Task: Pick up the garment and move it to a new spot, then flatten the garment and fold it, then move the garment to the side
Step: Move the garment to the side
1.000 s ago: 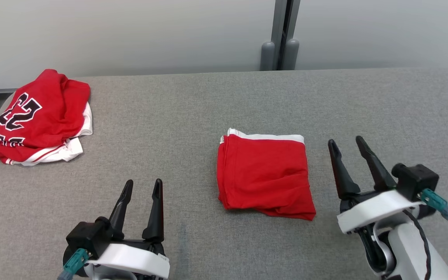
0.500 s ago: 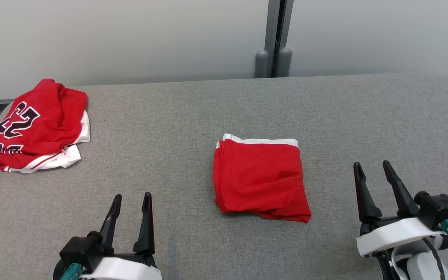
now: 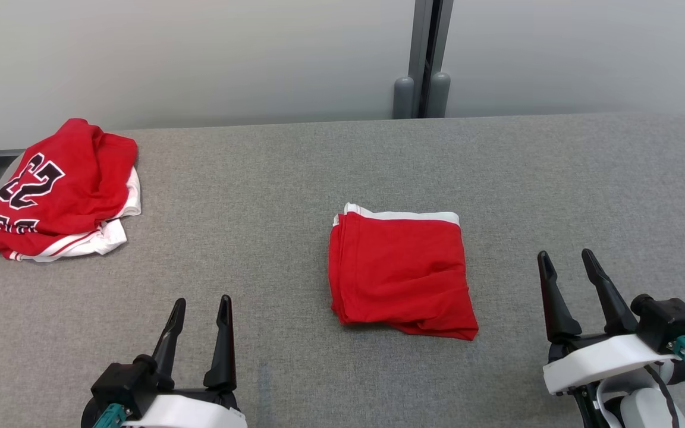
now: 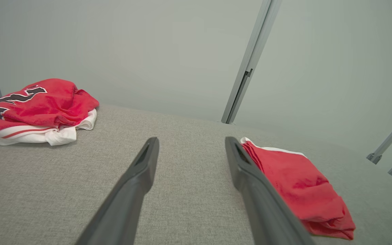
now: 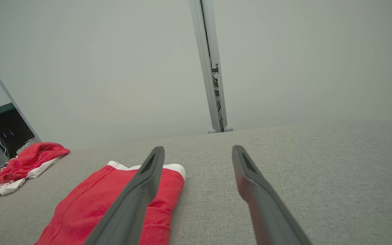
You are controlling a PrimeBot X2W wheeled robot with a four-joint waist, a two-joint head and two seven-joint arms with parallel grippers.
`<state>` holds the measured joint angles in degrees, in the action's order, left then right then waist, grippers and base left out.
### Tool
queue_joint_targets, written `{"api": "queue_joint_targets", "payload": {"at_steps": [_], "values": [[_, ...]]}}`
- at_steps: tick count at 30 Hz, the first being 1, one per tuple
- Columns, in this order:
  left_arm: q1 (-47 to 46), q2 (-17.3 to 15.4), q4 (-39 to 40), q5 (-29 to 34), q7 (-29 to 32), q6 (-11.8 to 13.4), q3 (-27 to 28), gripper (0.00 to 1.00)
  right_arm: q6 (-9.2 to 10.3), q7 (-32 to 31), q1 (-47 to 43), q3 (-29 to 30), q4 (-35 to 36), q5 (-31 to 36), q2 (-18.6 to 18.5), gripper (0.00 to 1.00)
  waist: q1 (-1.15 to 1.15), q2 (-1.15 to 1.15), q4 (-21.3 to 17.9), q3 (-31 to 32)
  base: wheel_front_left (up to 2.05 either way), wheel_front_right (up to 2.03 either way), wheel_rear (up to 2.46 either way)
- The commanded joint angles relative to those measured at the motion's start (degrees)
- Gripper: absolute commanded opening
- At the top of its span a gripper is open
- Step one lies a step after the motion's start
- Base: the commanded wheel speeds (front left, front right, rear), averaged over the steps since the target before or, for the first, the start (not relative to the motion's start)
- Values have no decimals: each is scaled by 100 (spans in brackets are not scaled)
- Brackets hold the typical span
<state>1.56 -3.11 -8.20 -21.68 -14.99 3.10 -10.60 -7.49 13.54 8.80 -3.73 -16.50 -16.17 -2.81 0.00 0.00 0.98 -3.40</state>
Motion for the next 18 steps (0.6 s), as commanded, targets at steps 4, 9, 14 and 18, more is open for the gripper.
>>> {"api": "queue_joint_targets", "payload": {"at_steps": [4,9,14,18], "values": [[14,-9,-19,45,-28,-29,32,100,-1,-25,9,4,-18,-21,-21,100,0,0,-6,-11,0,0,0],[-20,1,-50,38,-28,-27,18,100,-1,-83,105,42,-19,21,-21,100,0,0,-12,-51,0,0,0],[-121,8,-75,22,-28,-42,-16,100,-1,-491,391,76,-53,160,-20,100,0,0,13,-125,0,0,0],[-220,9,-98,-2,-28,-51,-53,100,-1,-1175,740,-90,-220,47,-198,100,0,0,73,-205,0,0,0]]}}
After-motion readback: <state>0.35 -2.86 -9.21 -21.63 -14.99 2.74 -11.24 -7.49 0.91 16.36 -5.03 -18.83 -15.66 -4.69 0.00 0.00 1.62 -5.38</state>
